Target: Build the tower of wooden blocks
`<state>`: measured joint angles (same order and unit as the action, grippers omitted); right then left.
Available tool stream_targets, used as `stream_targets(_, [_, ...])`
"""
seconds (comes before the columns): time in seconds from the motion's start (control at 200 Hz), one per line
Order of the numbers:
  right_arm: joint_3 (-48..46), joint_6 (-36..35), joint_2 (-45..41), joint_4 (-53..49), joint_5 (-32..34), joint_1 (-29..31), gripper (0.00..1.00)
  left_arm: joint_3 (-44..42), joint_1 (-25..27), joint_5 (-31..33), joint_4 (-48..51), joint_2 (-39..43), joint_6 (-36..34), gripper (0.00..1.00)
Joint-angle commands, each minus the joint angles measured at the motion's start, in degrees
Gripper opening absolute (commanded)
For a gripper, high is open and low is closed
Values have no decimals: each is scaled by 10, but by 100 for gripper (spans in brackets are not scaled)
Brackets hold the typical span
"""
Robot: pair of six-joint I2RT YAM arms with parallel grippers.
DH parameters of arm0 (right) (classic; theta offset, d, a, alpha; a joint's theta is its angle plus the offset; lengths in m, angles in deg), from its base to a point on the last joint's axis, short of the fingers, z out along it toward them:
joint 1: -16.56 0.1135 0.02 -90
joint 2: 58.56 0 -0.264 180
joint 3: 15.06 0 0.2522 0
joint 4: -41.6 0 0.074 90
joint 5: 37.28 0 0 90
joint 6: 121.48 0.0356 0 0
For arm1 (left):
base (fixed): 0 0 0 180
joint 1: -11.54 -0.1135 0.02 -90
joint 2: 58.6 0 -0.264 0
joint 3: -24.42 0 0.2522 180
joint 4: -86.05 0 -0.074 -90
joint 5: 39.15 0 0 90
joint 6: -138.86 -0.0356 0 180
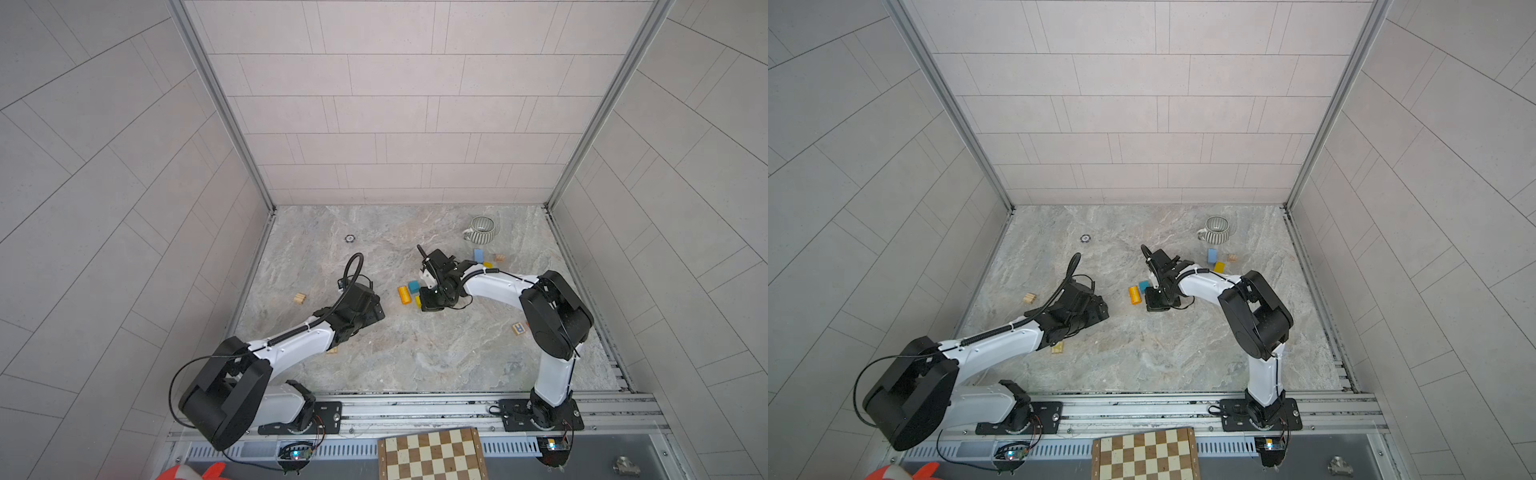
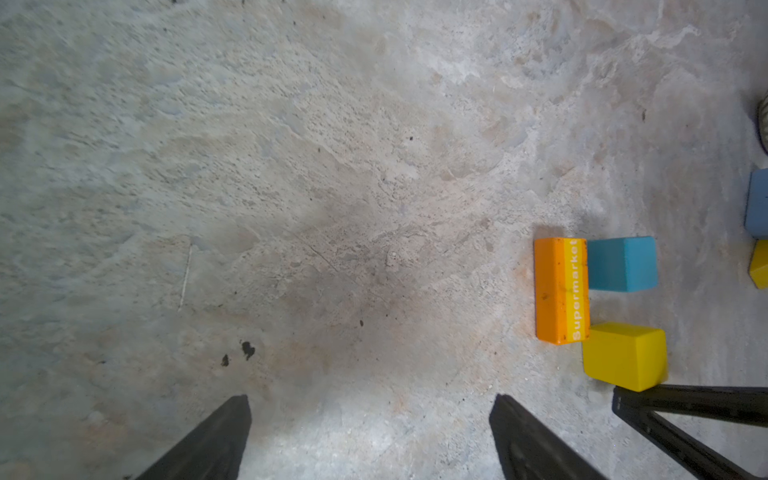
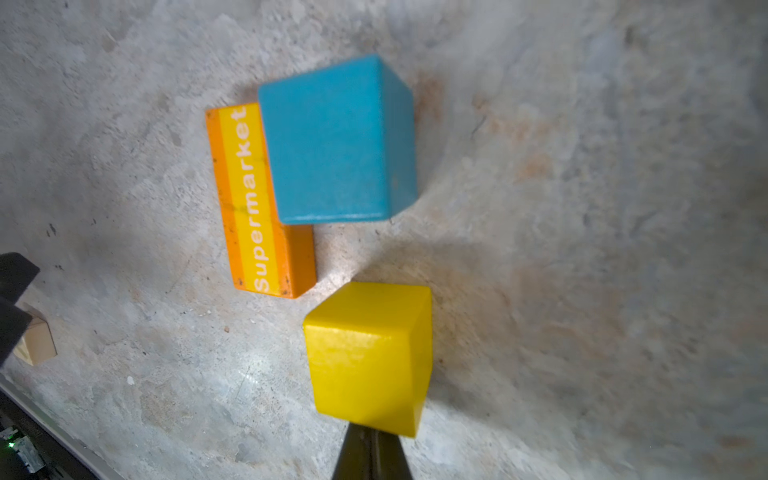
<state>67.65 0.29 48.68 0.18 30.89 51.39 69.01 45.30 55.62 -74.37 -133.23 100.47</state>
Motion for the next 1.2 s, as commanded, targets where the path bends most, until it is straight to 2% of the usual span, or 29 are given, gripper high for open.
stream_targets(0.0, [14, 7, 13, -9, 5, 3, 0, 5, -5, -3, -3, -9, -2, 97])
stream_targets(0.6, [41, 7, 35, -10, 4, 5, 0, 35, -14, -43, -3, -57, -16, 95])
stream_targets(0.976, [51, 20, 40, -1, -1, 9, 0, 62, -16, -104, -23, -116, -35, 84])
stream_targets(1.196, [43, 23, 38, 5, -2, 13, 0, 73, -16, -115, -38, -139, -43, 72])
